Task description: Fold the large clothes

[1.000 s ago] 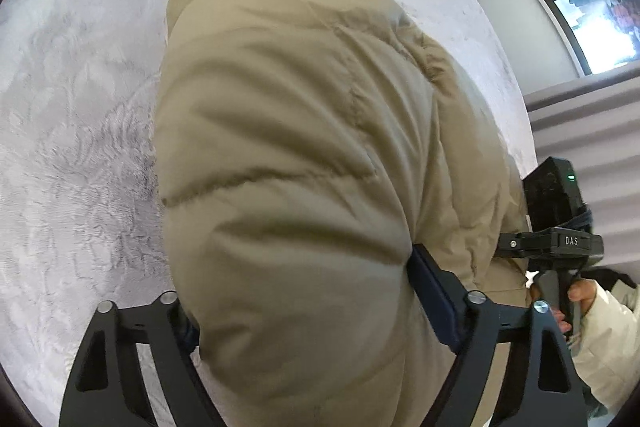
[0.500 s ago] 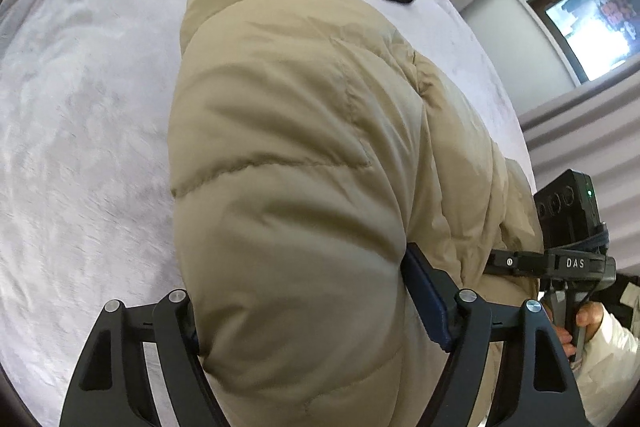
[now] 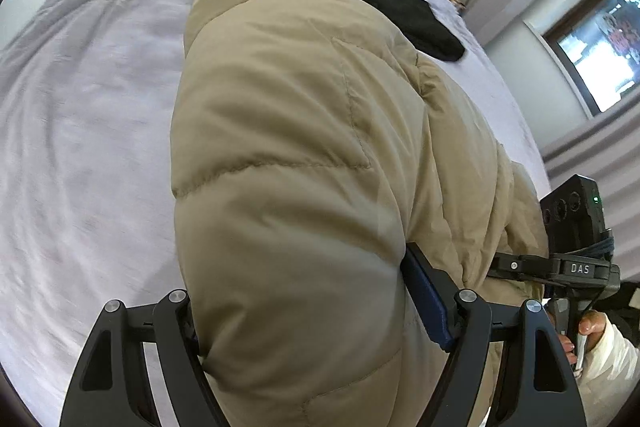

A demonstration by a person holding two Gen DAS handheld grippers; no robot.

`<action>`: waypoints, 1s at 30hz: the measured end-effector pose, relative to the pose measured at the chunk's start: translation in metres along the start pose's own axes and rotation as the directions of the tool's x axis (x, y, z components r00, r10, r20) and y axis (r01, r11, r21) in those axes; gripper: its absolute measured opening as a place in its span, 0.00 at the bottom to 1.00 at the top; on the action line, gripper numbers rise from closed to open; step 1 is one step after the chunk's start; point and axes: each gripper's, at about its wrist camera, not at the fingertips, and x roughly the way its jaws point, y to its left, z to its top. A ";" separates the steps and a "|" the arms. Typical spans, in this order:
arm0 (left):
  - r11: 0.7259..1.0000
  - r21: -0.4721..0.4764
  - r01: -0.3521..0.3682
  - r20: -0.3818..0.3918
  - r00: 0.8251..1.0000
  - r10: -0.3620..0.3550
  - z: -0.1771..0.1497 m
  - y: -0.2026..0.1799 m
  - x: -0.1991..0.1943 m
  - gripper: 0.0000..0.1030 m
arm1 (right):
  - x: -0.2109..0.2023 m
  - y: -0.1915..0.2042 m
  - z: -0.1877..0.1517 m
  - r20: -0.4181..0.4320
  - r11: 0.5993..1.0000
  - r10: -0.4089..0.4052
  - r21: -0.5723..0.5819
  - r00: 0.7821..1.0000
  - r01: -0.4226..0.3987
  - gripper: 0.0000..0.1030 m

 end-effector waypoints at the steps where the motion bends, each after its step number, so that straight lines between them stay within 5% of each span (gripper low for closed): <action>1: 1.000 -0.002 -0.017 0.003 1.000 0.017 0.006 0.018 -0.001 0.78 | 0.010 0.003 0.009 0.000 1.000 0.003 -0.005 1.000 -0.003 0.48; 6: 0.996 -0.045 -0.076 -0.002 0.997 0.076 0.025 0.095 0.013 0.78 | 0.069 0.024 0.030 -0.019 0.999 -0.015 -0.038 1.000 0.015 0.48; 11: 0.992 -0.111 -0.055 -0.001 0.998 0.055 0.025 0.144 0.050 0.84 | 0.101 0.016 0.046 -0.043 0.993 -0.089 -0.083 0.995 0.085 0.48; 17: 0.991 -0.135 -0.023 -0.005 1.000 0.023 0.017 0.159 0.070 0.94 | 0.113 -0.021 0.055 -0.060 0.991 -0.134 -0.002 0.989 0.134 0.66; 20: 0.990 -0.109 -0.093 0.008 0.995 0.095 0.019 0.152 0.055 0.94 | 0.088 -0.028 0.056 -0.041 0.982 -0.183 0.040 0.982 0.184 0.67; 23: 0.987 -0.063 -0.150 0.064 0.986 0.154 0.010 0.138 0.020 0.93 | 0.062 0.011 0.044 0.012 0.957 -0.289 -0.016 0.957 0.289 0.66; 25: 0.986 -0.068 -0.154 0.082 0.984 0.159 0.004 0.138 0.004 0.93 | 0.049 0.054 0.018 0.081 0.936 -0.337 -0.082 0.938 0.343 0.54; 27: 0.983 -0.070 -0.169 0.095 0.980 0.175 -0.006 0.138 -0.012 0.94 | 0.030 0.069 0.006 0.122 0.925 -0.348 -0.120 0.930 0.362 0.29; 30: 0.979 -0.062 -0.194 0.096 0.975 0.200 -0.019 0.134 -0.020 0.94 | 0.019 0.107 -0.014 0.148 0.939 -0.273 -0.174 0.950 0.297 0.23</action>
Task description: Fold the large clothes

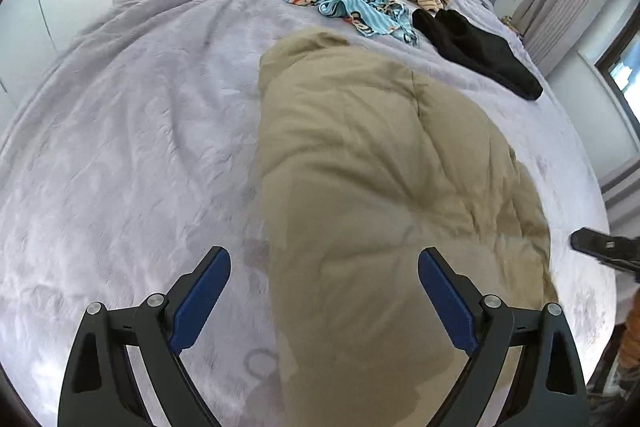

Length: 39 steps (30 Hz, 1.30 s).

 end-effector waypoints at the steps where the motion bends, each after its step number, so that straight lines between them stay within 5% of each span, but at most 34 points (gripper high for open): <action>1: 1.000 0.014 -0.014 -0.007 1.000 0.014 -0.006 -0.004 0.001 0.94 | 0.002 0.019 -0.002 -0.005 1.000 0.006 -0.030 1.000 -0.006 0.23; 5: 1.000 0.015 -0.013 -0.064 0.998 0.014 -0.031 -0.011 0.020 0.94 | 0.047 0.056 -0.027 -0.078 0.988 -0.089 -0.134 0.993 0.078 0.23; 9: 1.000 -0.006 0.002 -0.083 0.997 -0.002 -0.040 -0.015 0.033 0.94 | 0.102 0.047 -0.040 -0.148 0.967 -0.237 -0.130 0.960 0.219 0.21; 14: 1.000 0.002 -0.010 -0.104 0.995 0.011 -0.043 -0.023 0.031 0.94 | 0.122 0.016 -0.044 -0.176 0.978 -0.201 0.014 0.964 0.207 0.18; 24: 0.999 -0.004 -0.054 -0.144 0.988 0.053 -0.049 -0.034 -0.001 0.94 | 0.127 0.055 -0.027 -0.168 0.960 -0.276 -0.001 0.946 0.280 0.21; 39: 0.992 0.040 -0.115 -0.156 0.980 0.120 -0.070 -0.041 -0.048 0.94 | 0.096 0.081 -0.054 -0.139 0.946 -0.305 0.073 0.942 0.317 0.22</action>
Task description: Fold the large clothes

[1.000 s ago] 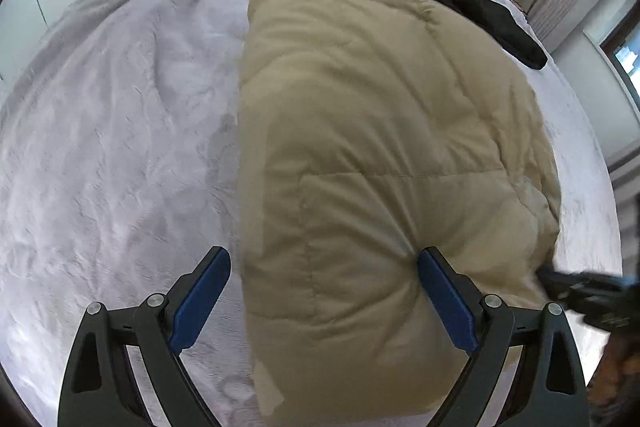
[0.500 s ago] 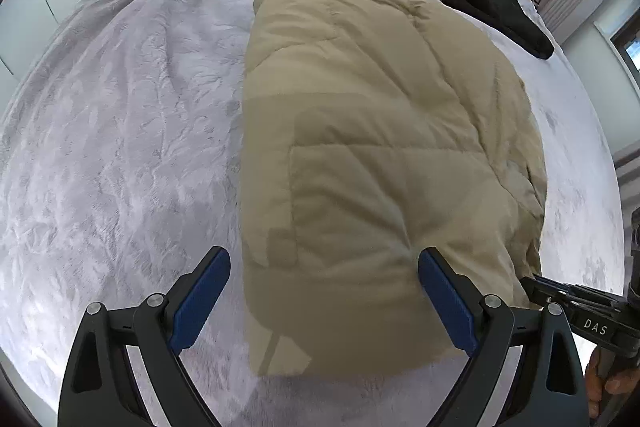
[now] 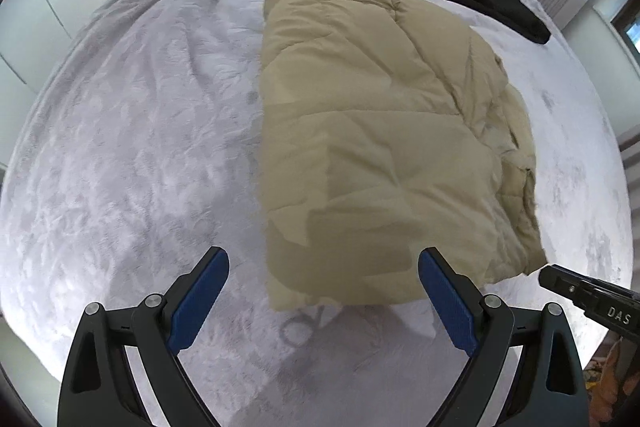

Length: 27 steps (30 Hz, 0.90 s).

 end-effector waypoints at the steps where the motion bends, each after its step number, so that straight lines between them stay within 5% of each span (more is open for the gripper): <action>1: 1.000 0.003 -0.009 0.002 1.000 0.009 -0.001 -0.001 -0.002 0.94 | -0.002 0.001 -0.001 -0.002 1.000 -0.001 -0.002 1.000 0.001 0.22; 11: 0.995 0.020 -0.099 0.054 0.994 0.097 -0.015 -0.005 -0.028 1.00 | -0.019 0.016 -0.009 0.021 0.999 -0.002 -0.036 1.000 0.003 0.24; 14: 0.995 0.012 -0.098 0.079 0.992 0.097 -0.019 -0.005 -0.041 1.00 | -0.031 0.022 -0.009 0.067 0.998 -0.028 -0.053 0.997 0.032 0.50; 17: 0.994 0.005 -0.110 0.115 0.987 0.109 -0.021 -0.007 -0.057 1.00 | -0.048 0.029 -0.010 0.115 0.996 -0.037 -0.073 0.993 0.045 0.55; 20: 0.994 -0.004 -0.113 0.139 0.984 0.113 -0.021 -0.009 -0.069 1.00 | -0.062 0.035 -0.011 0.159 0.993 -0.061 -0.091 0.985 0.076 0.75; 25: 0.992 -0.016 -0.123 0.175 0.977 0.124 -0.022 -0.013 -0.087 1.00 | -0.080 0.042 -0.011 0.219 0.987 -0.096 -0.109 0.971 0.122 0.83; 27: 0.992 -0.015 -0.127 0.184 0.975 0.127 -0.022 -0.015 -0.092 1.00 | -0.085 0.043 -0.012 0.242 0.985 -0.099 -0.113 0.965 0.130 0.94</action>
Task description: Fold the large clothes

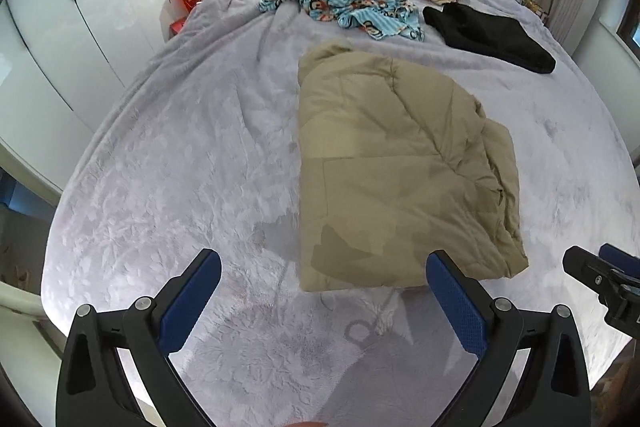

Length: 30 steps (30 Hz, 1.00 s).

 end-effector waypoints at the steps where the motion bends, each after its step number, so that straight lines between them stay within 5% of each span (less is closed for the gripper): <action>1: 1.000 0.000 -0.001 0.003 1.000 0.001 0.001 0.000 -0.002 1.00 | -0.002 0.000 0.000 0.010 1.000 -0.005 -0.003 1.000 0.006 0.99; 9: 1.000 -0.014 0.005 0.018 1.000 -0.005 0.001 -0.002 -0.012 1.00 | -0.016 0.000 0.005 0.067 0.995 -0.096 -0.009 0.993 0.097 1.00; 30: 1.000 -0.022 0.021 0.033 0.999 -0.020 0.004 0.000 -0.025 1.00 | -0.032 0.003 0.007 0.097 0.995 -0.093 -0.020 0.991 0.096 1.00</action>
